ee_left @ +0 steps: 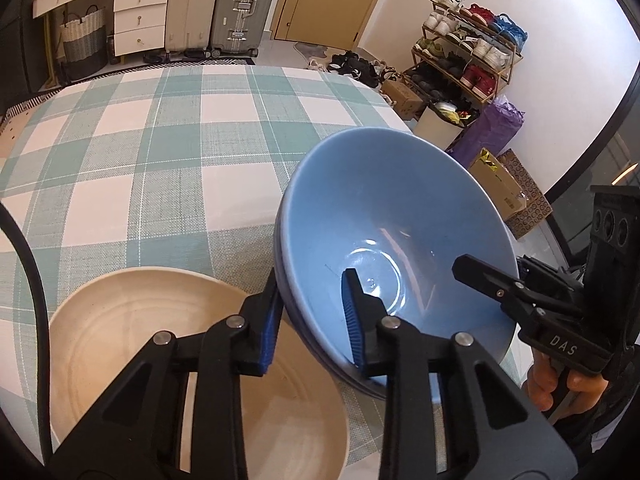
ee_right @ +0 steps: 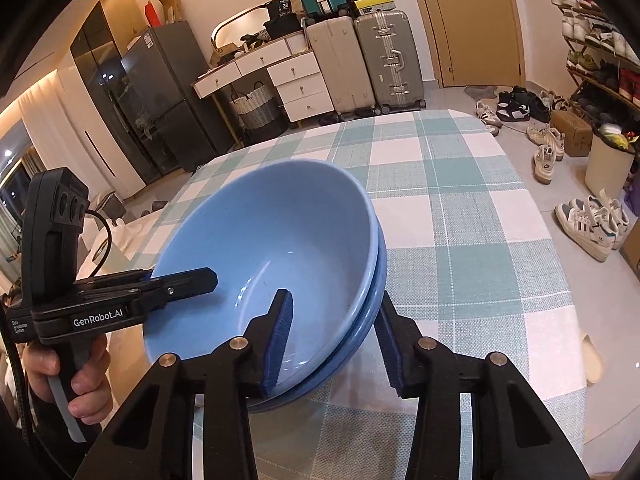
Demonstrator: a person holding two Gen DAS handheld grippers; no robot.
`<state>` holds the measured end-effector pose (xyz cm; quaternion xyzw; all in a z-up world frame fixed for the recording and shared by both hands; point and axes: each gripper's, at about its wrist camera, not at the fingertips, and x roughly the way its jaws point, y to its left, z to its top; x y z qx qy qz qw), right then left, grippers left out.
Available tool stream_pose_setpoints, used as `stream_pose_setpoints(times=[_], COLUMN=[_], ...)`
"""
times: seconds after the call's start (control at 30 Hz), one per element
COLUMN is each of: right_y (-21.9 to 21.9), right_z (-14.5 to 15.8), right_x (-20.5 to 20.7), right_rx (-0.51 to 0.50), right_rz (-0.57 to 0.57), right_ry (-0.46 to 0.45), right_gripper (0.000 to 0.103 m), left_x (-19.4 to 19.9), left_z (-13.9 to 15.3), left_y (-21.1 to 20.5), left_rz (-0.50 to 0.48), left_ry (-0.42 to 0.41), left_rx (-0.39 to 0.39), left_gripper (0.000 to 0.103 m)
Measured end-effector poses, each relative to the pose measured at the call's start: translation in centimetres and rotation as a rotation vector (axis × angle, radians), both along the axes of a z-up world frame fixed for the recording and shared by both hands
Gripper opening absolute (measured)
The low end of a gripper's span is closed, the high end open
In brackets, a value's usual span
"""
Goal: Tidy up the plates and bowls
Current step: 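Close both grippers on the rim of the nested bowls, then lift the nested bowls with both grippers and carry over the cream plates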
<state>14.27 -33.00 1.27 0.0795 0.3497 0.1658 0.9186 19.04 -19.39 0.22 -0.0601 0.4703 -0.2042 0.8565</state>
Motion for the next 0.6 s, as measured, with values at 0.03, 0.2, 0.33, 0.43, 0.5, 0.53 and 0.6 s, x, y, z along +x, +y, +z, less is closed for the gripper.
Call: stream_pose_setpoints(times=[0.03,0.2,0.33,0.43,0.5,0.53,0.6], right_y=[0.0,0.0,-0.1,-0.1,0.0,0.0,0.1], right_z=[0.0,0.2,0.4,0.7,0.9,1.0,1.2], right_x=[0.0,-0.3,-0.5,-0.8,-1.1,-1.2,-1.5], right_rx=[-0.001,-0.007,-0.01,-0.012,-0.015,-0.016,-0.019], right_rz=[-0.001,-0.005,-0.014,-0.02,-0.022,-0.021,-0.02], right_ry=[0.0,-0.001,-0.004,-0.012,-0.018,-0.019,-0.023], right_gripper=[0.04,0.039,0.039,0.039,0.039,0.039,0.039], left_x=[0.0,-0.1,-0.4,-0.9,-1.2,-1.4,-1.8], left_z=[0.0,0.3,0.6,1.0,1.4,1.6,2.2], left_y=[0.0,0.3,0.2,0.1,0.1,0.1,0.0], left_rz=[0.0,0.002,-0.002,-0.005,-0.005,-0.005,-0.003], left_ry=[-0.003,-0.006,-0.014,-0.027,-0.038,-0.045,-0.059], left_rx=[0.002,-0.006,-0.007,-0.004,-0.003,0.0,0.007], left_gripper=[0.025,0.025,0.025,0.025,0.025,0.025,0.025])
